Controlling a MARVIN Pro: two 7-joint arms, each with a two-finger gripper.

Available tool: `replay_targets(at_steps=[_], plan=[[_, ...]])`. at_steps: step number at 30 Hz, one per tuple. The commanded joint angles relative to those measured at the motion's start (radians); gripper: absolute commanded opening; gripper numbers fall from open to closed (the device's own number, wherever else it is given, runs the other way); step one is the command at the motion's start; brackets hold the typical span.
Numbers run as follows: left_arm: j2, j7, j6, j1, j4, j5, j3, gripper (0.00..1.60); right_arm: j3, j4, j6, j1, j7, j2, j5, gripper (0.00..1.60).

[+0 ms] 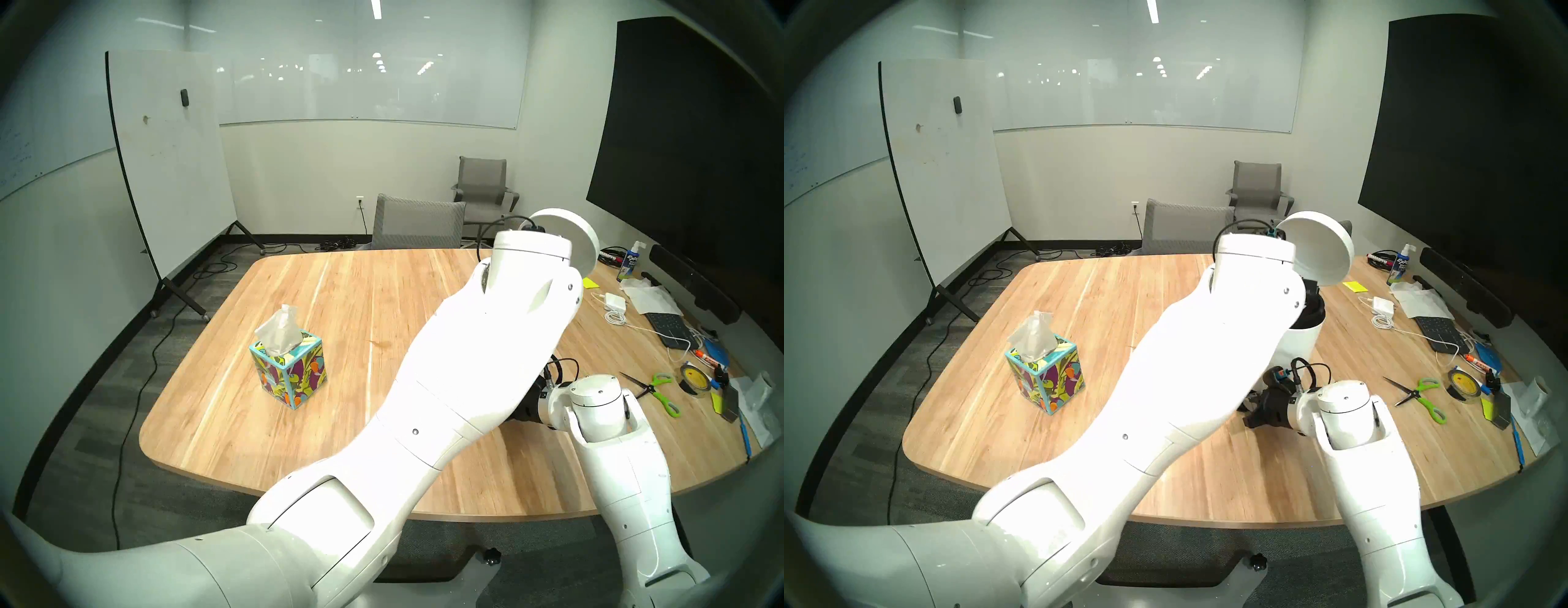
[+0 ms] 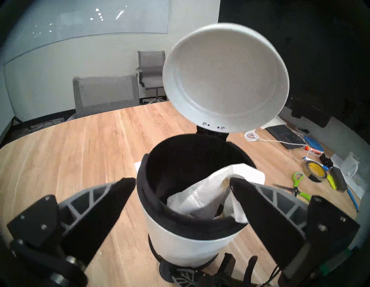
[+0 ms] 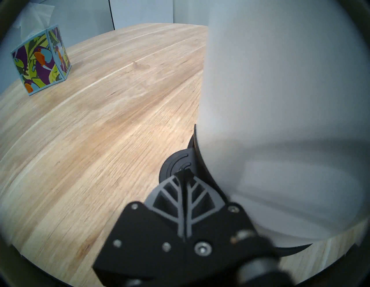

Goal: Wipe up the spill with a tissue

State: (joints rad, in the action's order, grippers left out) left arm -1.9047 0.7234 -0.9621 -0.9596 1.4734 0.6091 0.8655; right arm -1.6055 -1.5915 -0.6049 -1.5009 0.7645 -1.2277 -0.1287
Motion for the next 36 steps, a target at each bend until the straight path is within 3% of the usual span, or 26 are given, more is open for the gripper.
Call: replay_targets(at_steps=[1,9,13,17,21,24,34,35,36], plan=[[-0.009,0.023,0.002,0.018,-0.016,-0.003,0.006,1.6,0.018,0.011,-0.008,-0.027,0.012,-0.006,0.001,0.0],[-0.041,0.016,0.002,0.126,0.02,0.007,0.071,1.6,0.016,0.011,-0.005,-0.026,0.009,-0.008,0.0,0.0],[-0.016,0.013,0.002,0.143,0.043,0.007,0.072,1.6,0.016,0.011,-0.006,-0.027,0.01,-0.008,-0.001,0.0],[0.016,0.008,0.002,0.126,0.094,0.003,0.063,1.6,0.016,0.011,-0.006,-0.027,0.011,-0.008,-0.001,0.0],[0.085,0.01,0.002,0.102,0.168,-0.031,0.045,1.6,0.016,0.011,-0.006,-0.027,0.012,-0.009,-0.002,0.0],[0.104,0.007,0.002,0.097,0.187,-0.03,0.06,1.6,0.016,0.011,-0.006,-0.027,0.012,-0.009,-0.002,0.0],[0.248,0.008,0.005,0.001,0.332,-0.073,0.073,1.6,0.014,0.011,-0.005,-0.026,0.011,-0.01,-0.003,0.0],[0.283,0.013,0.014,-0.021,0.367,-0.093,0.071,1.6,0.014,0.011,-0.005,-0.026,0.011,-0.011,-0.003,0.0],[0.273,0.02,0.01,-0.03,0.357,-0.101,0.089,1.6,0.014,0.011,-0.005,-0.026,0.011,-0.011,-0.004,0.0]])
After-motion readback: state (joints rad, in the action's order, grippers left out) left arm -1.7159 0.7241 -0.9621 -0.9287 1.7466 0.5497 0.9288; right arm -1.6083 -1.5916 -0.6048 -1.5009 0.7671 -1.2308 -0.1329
